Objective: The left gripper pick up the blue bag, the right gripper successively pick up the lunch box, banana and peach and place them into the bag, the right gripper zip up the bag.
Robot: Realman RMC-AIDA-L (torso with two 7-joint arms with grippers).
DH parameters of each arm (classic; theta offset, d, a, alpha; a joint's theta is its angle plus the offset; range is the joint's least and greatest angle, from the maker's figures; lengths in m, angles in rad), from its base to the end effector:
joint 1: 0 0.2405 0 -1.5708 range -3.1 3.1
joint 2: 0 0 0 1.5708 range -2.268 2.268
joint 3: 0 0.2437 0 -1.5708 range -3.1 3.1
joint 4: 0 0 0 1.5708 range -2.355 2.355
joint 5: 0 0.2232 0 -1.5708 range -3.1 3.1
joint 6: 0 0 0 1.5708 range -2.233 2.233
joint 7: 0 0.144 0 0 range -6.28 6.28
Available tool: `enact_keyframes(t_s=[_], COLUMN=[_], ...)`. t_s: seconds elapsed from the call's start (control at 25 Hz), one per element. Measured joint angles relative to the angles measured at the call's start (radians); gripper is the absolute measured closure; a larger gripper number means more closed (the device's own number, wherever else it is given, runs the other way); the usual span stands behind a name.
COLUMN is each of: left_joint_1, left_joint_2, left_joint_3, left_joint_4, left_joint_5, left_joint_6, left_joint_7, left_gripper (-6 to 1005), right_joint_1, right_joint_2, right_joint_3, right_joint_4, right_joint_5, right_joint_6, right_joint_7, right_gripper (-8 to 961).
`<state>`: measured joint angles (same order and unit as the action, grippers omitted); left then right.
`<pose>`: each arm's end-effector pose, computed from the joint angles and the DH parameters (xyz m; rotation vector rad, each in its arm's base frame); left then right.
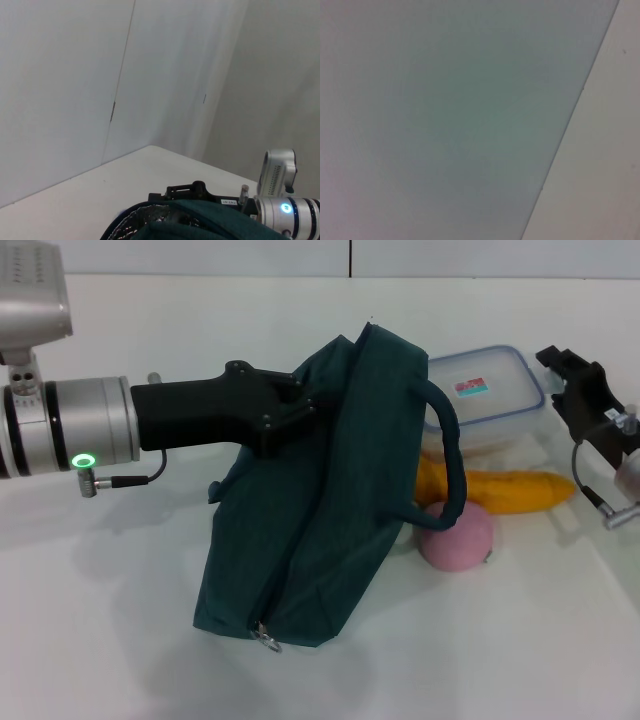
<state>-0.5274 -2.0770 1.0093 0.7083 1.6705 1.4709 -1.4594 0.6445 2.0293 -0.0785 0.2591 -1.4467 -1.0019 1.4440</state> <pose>-0.2096 0.3507 -0.0083 -2.7471 -0.5593 -0.8676 0.2913 0.3629 -0.0621 -1.2601 1.8307 1.4130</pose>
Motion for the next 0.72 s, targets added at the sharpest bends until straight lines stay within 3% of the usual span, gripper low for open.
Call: enact_keyframes(t_s=[0.72], left_joint_1=[0.001], left_joint_2=[-0.003], left_joint_3=[0.000], left_joint_4=[0.000], left_joint_5=[0.000], left_joint_6=[0.000], left_joint_7=[0.003], left_gripper=[887], right_joint_1=[0.021], right_joint_2=[0.000], right_joint_3=[-0.002], right_joint_4=[-0.002], right_joint_5=[-0.027], right_joint_6=[0.008], right_joint_7=[0.000], right_gripper=[686])
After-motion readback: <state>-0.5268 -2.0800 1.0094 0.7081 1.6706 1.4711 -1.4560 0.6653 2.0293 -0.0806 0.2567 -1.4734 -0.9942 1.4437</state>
